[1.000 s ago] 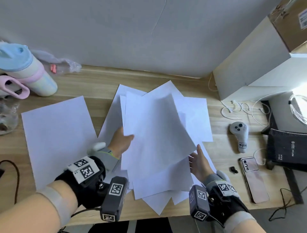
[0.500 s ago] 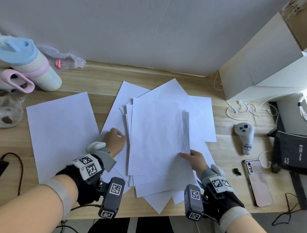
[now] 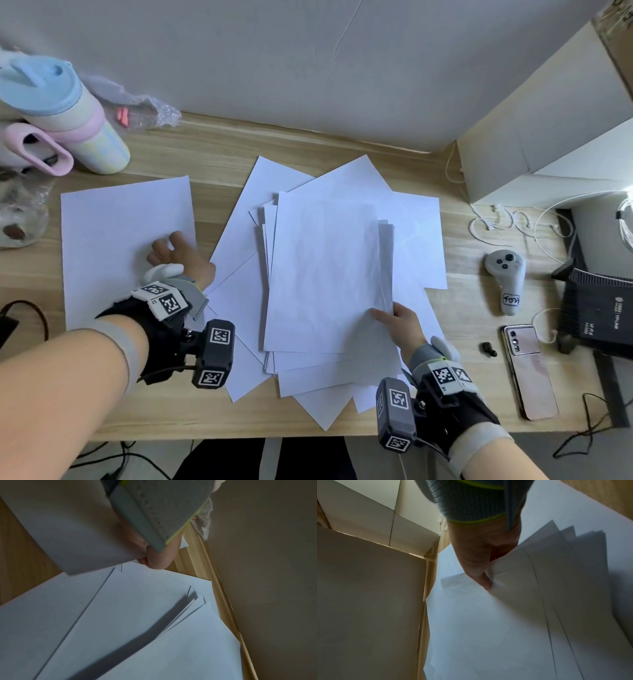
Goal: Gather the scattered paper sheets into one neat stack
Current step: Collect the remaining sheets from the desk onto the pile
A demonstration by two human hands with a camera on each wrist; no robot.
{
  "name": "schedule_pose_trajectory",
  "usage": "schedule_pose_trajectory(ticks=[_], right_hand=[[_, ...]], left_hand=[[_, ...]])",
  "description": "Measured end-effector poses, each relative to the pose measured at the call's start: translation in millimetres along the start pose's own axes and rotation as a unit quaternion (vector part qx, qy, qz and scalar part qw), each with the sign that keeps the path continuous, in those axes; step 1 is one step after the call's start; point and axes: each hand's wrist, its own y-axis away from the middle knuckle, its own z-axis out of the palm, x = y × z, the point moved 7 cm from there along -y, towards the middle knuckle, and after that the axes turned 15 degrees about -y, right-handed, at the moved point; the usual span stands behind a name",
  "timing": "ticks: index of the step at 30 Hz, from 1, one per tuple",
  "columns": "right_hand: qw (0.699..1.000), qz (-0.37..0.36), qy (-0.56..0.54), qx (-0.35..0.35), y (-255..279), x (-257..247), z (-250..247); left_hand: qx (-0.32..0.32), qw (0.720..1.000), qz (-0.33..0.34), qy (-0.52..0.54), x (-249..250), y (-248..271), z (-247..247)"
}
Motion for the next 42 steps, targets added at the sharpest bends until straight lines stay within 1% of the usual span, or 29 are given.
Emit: schedule_pose_trajectory(ticks=[3, 5, 7, 9, 12, 16, 19, 21, 23, 24, 26, 27, 28, 29, 30, 31, 33, 35, 36, 37, 38, 40, 42], right_hand=[[1.0, -0.005, 0.002, 0.001, 1, -1, 0], [1.0, -0.004, 0.001, 0.003, 1, 0, 0], [1.0, -0.002, -0.003, 0.003, 1, 1, 0], [1.0, 0.003, -0.005, 0.001, 0, 4, 2], [1.0, 0.01, -0.007, -0.003, 0, 4, 4], [1.0, 0.023, -0.012, -0.006, -1, 4, 4], [0.999, 0.034, -0.005, -0.013, -5, 7, 3], [0.999, 0.041, -0.011, -0.02, -4, 6, 4], [0.999, 0.047, -0.019, -0.018, -2, 5, 2], [0.998, 0.049, -0.022, -0.014, -2, 5, 0], [0.997, 0.061, -0.038, 0.004, -2, 6, -4], [0.996, 0.072, -0.051, 0.009, -4, 9, -6], [0.994, 0.085, -0.067, 0.008, -6, 13, -7], [0.992, 0.089, -0.085, 0.008, -7, 14, -7], [0.991, 0.092, -0.098, 0.005, -7, 13, -7], [0.99, 0.096, -0.105, 0.0, -7, 13, -7], [0.989, 0.1, -0.107, -0.004, -8, 10, -7], [0.991, 0.095, -0.097, -0.01, -8, 5, -5], [0.992, 0.09, -0.091, -0.013, -9, 3, -5], [0.993, 0.086, -0.083, -0.013, -10, 2, -4], [0.994, 0.077, -0.071, -0.012, -10, -1, -4], [0.997, 0.057, -0.047, -0.015, -10, -5, -1], [0.998, 0.043, -0.028, -0.032, -8, -7, 6]], left_hand=[[0.023, 0.999, -0.021, 0.035, -10, -11, -3], [-0.006, 0.997, -0.005, 0.077, -11, -17, -4], [-0.034, 0.99, 0.036, 0.134, 1, -18, -7], [-0.044, 0.976, 0.076, 0.197, 20, -10, -14], [-0.078, 0.949, 0.155, 0.262, 66, 19, -22], [-0.175, 0.911, 0.242, 0.284, 121, 71, -5], [-0.218, 0.9, 0.283, 0.249, 147, 102, 21], [-0.241, 0.899, 0.288, 0.226, 157, 116, 39], [-0.282, 0.894, 0.272, 0.22, 161, 128, 58], [-0.315, 0.884, 0.257, 0.231, 163, 135, 65], [-0.39, 0.854, 0.23, 0.255, 164, 149, 77], [-0.415, 0.842, 0.223, 0.263, 164, 153, 79], [-0.42, 0.837, 0.216, 0.277, 163, 153, 77], [-0.406, 0.835, 0.21, 0.305, 160, 146, 73], [-0.369, 0.843, 0.203, 0.334, 155, 135, 65], [-0.315, 0.86, 0.191, 0.354, 146, 119, 57], [-0.199, 0.906, 0.156, 0.338, 120, 83, 43], [-0.13, 0.94, 0.109, 0.295, 91, 56, 31], [-0.135, 0.95, 0.083, 0.268, 79, 48, 30], [-0.156, 0.952, 0.068, 0.253, 69, 43, 32], [-0.197, 0.946, 0.066, 0.248, 66, 45, 34], [-0.267, 0.934, 0.092, 0.22, 65, 54, 41], [-0.307, 0.92, 0.107, 0.219, 68, 59, 53]])
